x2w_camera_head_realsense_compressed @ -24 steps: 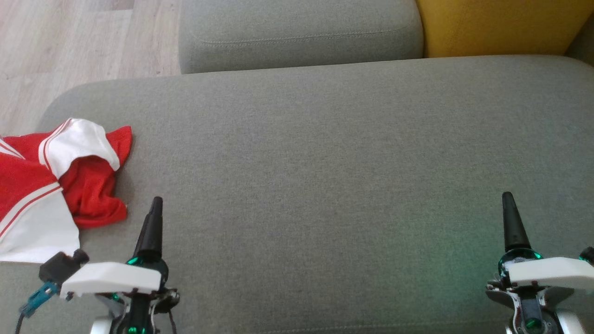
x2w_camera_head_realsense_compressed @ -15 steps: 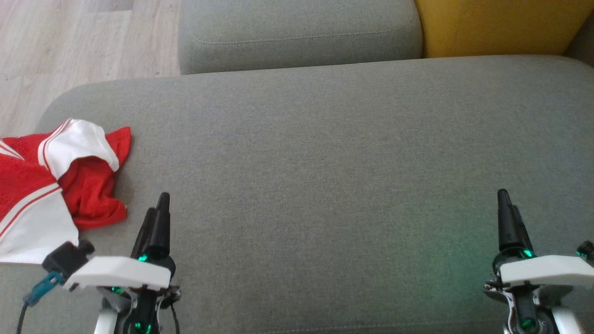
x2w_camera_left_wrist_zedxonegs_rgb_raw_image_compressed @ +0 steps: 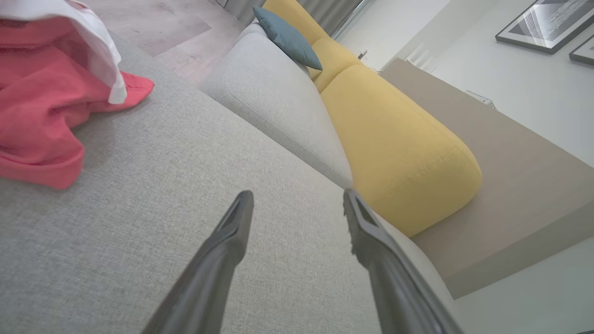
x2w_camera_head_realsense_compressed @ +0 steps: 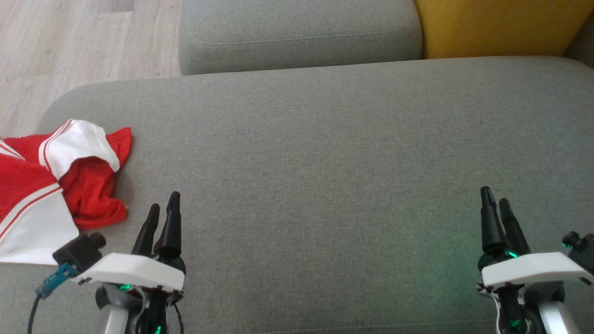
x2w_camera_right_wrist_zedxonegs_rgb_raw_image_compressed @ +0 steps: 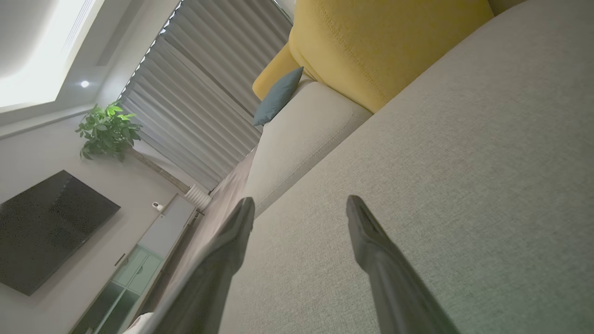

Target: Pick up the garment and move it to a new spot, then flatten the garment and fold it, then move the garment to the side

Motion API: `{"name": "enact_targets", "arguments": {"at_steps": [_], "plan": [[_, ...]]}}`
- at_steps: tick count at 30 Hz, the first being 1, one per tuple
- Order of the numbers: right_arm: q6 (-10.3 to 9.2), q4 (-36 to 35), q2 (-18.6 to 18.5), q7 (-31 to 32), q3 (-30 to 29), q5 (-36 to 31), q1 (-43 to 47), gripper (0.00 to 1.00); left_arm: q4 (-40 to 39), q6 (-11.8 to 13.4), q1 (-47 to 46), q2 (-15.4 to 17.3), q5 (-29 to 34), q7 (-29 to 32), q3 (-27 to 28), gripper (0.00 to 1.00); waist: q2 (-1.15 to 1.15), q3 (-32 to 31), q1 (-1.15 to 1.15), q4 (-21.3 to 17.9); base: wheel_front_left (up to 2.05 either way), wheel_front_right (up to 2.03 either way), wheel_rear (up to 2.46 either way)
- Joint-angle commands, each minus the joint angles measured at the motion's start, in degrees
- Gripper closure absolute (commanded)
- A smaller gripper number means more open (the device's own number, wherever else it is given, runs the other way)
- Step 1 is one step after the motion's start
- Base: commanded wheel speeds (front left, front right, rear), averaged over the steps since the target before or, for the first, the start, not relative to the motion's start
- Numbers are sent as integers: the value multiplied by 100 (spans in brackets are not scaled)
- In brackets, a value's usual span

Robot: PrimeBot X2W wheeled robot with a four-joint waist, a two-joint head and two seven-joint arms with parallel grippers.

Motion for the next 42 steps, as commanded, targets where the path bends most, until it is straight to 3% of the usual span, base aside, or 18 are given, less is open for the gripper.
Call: {"name": "enact_targets", "arguments": {"at_steps": [1,42], "plan": [[15,-252,-130,-96,129,-248,-232,0,-181,29,-369,101,243,-94,36,0,0,-1,0,3,0,0,0],[22,-431,-116,-334,405,-3124,-147,0,11,335,-459,230,2995,-764,-339,0,0,-11,0,72,0,0,0]]}}
